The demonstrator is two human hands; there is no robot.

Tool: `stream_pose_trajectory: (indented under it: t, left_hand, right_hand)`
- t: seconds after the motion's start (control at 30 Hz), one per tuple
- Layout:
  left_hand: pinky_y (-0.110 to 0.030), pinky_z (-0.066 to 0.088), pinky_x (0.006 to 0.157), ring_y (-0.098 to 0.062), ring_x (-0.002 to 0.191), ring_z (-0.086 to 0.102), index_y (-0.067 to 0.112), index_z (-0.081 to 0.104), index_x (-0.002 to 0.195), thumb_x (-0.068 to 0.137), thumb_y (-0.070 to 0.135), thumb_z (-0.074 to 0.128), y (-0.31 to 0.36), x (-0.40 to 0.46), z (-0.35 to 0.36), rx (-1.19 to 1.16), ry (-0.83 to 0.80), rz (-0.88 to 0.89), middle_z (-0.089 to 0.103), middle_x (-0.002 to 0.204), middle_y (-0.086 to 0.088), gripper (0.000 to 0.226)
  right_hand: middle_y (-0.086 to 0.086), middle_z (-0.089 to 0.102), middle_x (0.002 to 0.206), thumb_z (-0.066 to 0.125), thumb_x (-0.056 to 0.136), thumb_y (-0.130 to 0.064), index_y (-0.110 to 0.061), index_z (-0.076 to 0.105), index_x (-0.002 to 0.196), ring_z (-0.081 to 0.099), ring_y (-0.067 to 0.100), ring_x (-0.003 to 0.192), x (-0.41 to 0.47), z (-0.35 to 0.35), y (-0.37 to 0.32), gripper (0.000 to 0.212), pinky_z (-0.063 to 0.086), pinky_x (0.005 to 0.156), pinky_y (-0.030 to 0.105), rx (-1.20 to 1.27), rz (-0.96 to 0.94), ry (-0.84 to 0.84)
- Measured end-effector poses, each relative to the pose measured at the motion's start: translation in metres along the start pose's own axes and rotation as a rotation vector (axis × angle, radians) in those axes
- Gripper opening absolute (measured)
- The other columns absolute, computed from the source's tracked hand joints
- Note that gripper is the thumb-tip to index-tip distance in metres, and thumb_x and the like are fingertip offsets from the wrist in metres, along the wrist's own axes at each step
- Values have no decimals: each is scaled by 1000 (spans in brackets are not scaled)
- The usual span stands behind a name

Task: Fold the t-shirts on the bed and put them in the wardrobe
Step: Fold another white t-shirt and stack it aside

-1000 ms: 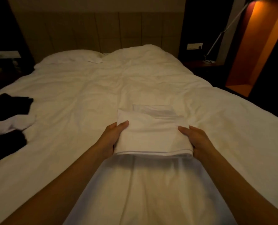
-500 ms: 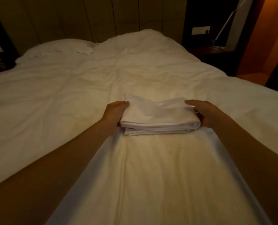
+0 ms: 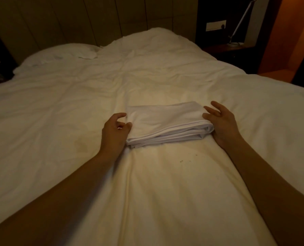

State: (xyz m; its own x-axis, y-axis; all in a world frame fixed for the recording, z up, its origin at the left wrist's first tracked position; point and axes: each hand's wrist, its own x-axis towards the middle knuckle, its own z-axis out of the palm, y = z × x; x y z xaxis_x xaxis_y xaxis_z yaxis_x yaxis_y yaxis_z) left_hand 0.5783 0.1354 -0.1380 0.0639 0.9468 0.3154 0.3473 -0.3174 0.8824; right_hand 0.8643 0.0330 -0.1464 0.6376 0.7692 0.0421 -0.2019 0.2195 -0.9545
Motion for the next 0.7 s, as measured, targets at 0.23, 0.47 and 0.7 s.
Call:
stream_pose_trajectory:
  t: [0.23, 0.47, 0.7]
  left_hand:
    - [-34, 29, 112, -24, 137, 40, 18, 50, 142, 94, 51, 32, 23, -9, 5, 532, -135, 559, 48, 147, -8, 61]
    - [-34, 13, 119, -15, 151, 8, 33, 19, 155, 104, 51, 24, 9, -18, 16, 775, -499, 241, 8, 165, 3, 55]
    - [-36, 15, 119, -17, 151, 8, 33, 19, 156, 102, 52, 28, 51, -42, -32, 744, -442, 219, 7, 165, 2, 58]
  right_hand:
    - [3, 64, 127, 60, 95, -30, -14, 66, 124, 56, 19, 120, -23, 11, -4, 33, 40, 104, 28, -711, -531, 22]
    - [0, 69, 122, 37, 93, -53, -22, 72, 119, 61, 21, 116, -41, 23, 6, 53, 37, 98, 28, -1341, -654, -206]
    - [6, 59, 137, 21, 99, -47, -18, 63, 129, 48, 24, 132, -79, 41, -12, 60, 29, 111, 35, -1344, -509, -166]
